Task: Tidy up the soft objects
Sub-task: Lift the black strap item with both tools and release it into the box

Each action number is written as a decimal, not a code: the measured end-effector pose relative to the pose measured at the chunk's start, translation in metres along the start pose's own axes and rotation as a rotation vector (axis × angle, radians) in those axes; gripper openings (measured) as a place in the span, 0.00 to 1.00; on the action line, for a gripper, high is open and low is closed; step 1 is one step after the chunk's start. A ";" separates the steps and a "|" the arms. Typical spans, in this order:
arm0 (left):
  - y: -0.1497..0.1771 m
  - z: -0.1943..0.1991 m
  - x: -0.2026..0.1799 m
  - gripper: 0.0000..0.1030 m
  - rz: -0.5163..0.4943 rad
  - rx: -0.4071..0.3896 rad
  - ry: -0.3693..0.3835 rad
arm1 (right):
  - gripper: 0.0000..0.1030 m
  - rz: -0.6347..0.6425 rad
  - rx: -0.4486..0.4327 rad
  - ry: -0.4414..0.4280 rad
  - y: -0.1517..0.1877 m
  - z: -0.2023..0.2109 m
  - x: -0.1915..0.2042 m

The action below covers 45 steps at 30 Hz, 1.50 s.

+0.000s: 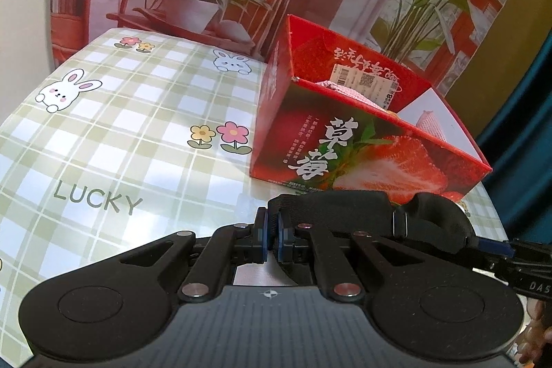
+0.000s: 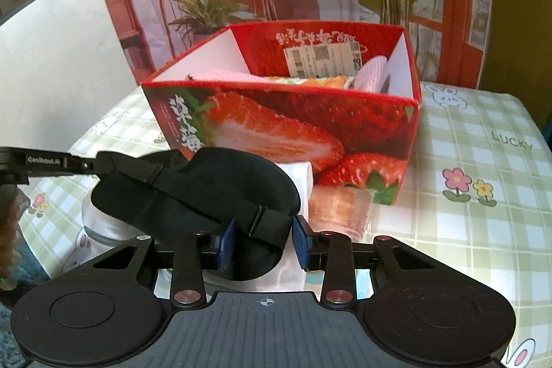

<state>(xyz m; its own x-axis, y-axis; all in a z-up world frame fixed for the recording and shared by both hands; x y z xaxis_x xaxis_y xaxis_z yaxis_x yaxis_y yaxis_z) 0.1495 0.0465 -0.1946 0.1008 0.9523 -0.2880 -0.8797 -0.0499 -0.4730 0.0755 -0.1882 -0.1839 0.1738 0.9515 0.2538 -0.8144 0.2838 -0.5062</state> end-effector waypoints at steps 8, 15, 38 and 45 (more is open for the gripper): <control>0.000 -0.003 0.000 0.06 -0.002 0.012 0.010 | 0.34 -0.105 -0.016 -0.096 0.000 -0.003 -0.010; 0.001 -0.005 0.001 0.06 0.006 0.021 0.015 | 0.37 -0.247 -0.007 -0.184 0.008 -0.018 -0.030; -0.039 0.050 -0.023 0.06 -0.109 -0.226 0.059 | 0.10 -0.058 -0.232 -0.147 -0.051 0.055 -0.016; -0.084 0.063 -0.055 0.06 -0.181 -0.363 0.062 | 0.10 0.024 -0.312 -0.078 -0.098 0.070 -0.018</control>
Point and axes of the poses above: each gripper's, at about its wrist camera, not at the fingertips, and z roughly against the way its jaws point, x to its left, y to its underside, the point moved 2 cm from there along -z, roughly the way its jaws point, and after that the axes turned 12 degrees about x, right-handed, at the moved point
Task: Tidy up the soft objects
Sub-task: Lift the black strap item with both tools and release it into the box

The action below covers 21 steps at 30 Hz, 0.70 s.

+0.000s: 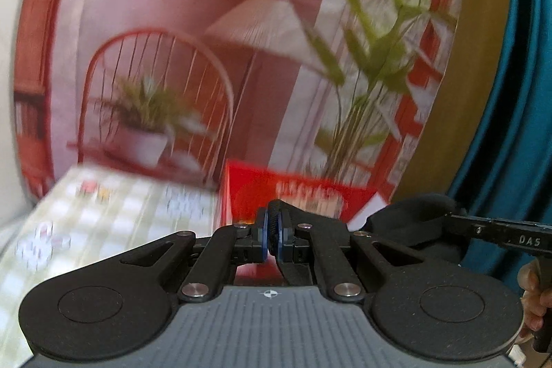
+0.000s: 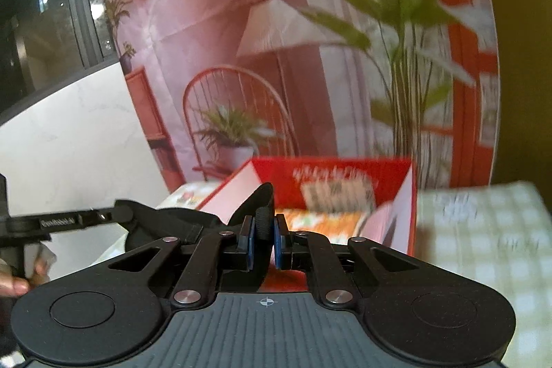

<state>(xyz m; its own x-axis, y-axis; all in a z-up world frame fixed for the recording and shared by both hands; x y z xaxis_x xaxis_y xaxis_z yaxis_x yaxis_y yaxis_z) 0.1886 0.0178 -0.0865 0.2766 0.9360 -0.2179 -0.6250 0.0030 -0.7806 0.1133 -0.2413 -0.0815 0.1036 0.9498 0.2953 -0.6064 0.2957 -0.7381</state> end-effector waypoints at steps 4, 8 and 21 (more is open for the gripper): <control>-0.026 -0.021 -0.015 0.06 -0.023 -0.047 -0.016 | 0.10 0.017 -0.019 0.050 -0.024 -0.016 -0.009; -0.043 -0.054 -0.026 0.06 -0.046 -0.061 -0.054 | 0.10 0.045 -0.017 0.118 -0.040 -0.044 -0.018; -0.041 -0.161 -0.022 0.06 -0.086 0.217 -0.096 | 0.10 0.027 0.154 0.232 -0.034 -0.141 -0.051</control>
Point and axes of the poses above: each gripper's, at about its wrist camera, not at the fingertips, and z roughly against the way its jaws point, x to its left, y to its underside, the point moved 2 cm from there along -z, roughly the way its jaws point, and after that the axes turned 12 degrees about x, right-handed, at the moved point
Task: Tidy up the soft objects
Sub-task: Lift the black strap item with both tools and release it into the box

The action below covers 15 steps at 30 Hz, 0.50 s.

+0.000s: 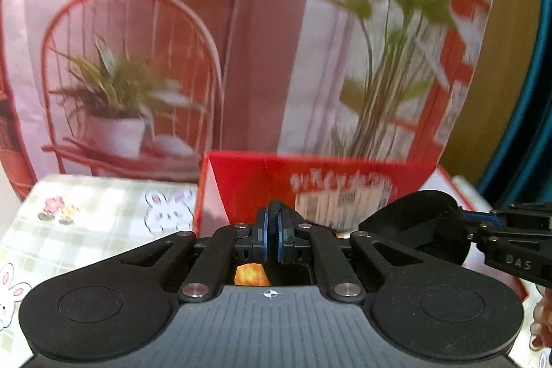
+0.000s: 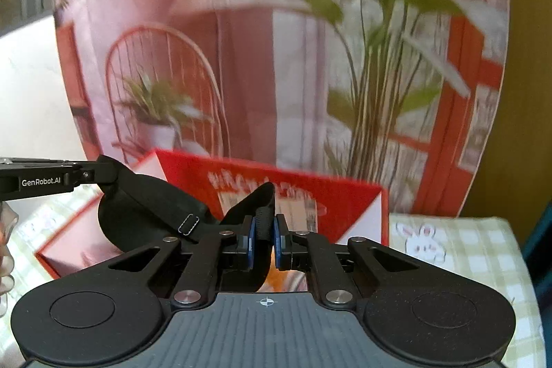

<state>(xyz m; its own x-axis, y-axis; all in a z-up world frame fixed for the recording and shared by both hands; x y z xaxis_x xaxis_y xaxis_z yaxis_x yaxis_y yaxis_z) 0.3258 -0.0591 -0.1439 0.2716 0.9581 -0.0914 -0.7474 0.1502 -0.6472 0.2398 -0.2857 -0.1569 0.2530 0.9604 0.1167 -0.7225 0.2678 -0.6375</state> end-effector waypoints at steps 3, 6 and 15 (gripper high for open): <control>0.004 -0.012 -0.001 0.06 -0.027 0.052 0.004 | 0.10 0.020 0.074 0.008 0.005 -0.019 0.000; 0.007 -0.021 0.000 0.06 -0.040 0.088 0.001 | 0.10 0.020 0.117 0.009 0.010 -0.029 0.000; 0.011 -0.025 0.000 0.07 -0.058 0.131 0.003 | 0.11 -0.009 0.148 0.024 0.017 -0.037 -0.004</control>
Point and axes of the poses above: each gripper's, at about its wrist camera, not at the fingertips, and z roughly against the way its jaws point, x to its left, y to its underside, the point moved 2 cm from there along -z, roughly the way its jaws point, and after that the axes turned 12 degrees about x, right-handed, at the moved point
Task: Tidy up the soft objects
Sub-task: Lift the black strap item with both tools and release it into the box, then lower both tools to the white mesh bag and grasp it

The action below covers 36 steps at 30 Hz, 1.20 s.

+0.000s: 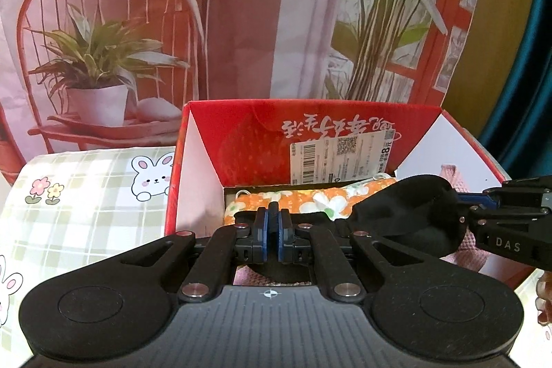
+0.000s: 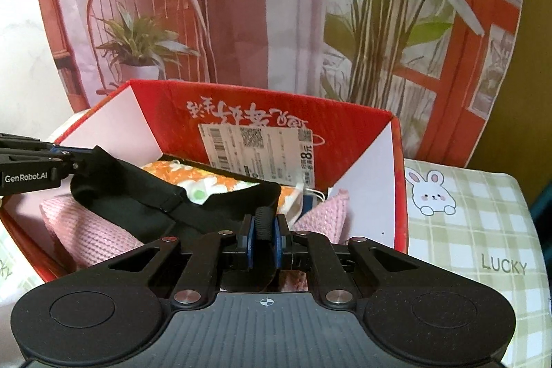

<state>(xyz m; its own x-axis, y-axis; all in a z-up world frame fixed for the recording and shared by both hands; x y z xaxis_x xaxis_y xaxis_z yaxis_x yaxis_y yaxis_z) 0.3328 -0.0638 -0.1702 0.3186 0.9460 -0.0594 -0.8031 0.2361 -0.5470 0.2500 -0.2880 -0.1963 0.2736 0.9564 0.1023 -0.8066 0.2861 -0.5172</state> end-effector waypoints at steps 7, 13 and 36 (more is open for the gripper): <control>-0.002 0.026 0.001 0.80 0.009 -0.045 0.039 | 0.52 0.019 -0.063 0.061 0.003 0.016 0.007; 0.007 0.057 -0.001 0.97 0.013 -0.050 0.031 | 0.98 0.027 -0.147 0.051 0.009 0.045 0.013; 0.162 0.091 0.013 1.00 0.084 0.115 -0.067 | 1.00 0.008 -0.156 -0.106 0.135 0.095 0.057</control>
<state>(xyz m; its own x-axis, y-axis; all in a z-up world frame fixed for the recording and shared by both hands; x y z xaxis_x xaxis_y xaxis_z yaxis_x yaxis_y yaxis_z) 0.1610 0.0072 -0.1836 0.2172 0.9752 -0.0430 -0.8789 0.1762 -0.4432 0.1072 -0.1897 -0.1796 0.2040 0.9618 0.1824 -0.7155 0.2737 -0.6428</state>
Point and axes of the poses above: each gripper's, at about its wrist camera, not at the fingertips, and z roughly against the way its jaws point, x to its left, y to its underside, the point moved 2 cm from there along -z, roughly the way its jaws point, and after that the axes turned 12 degrees about x, right-handed, at the moved point
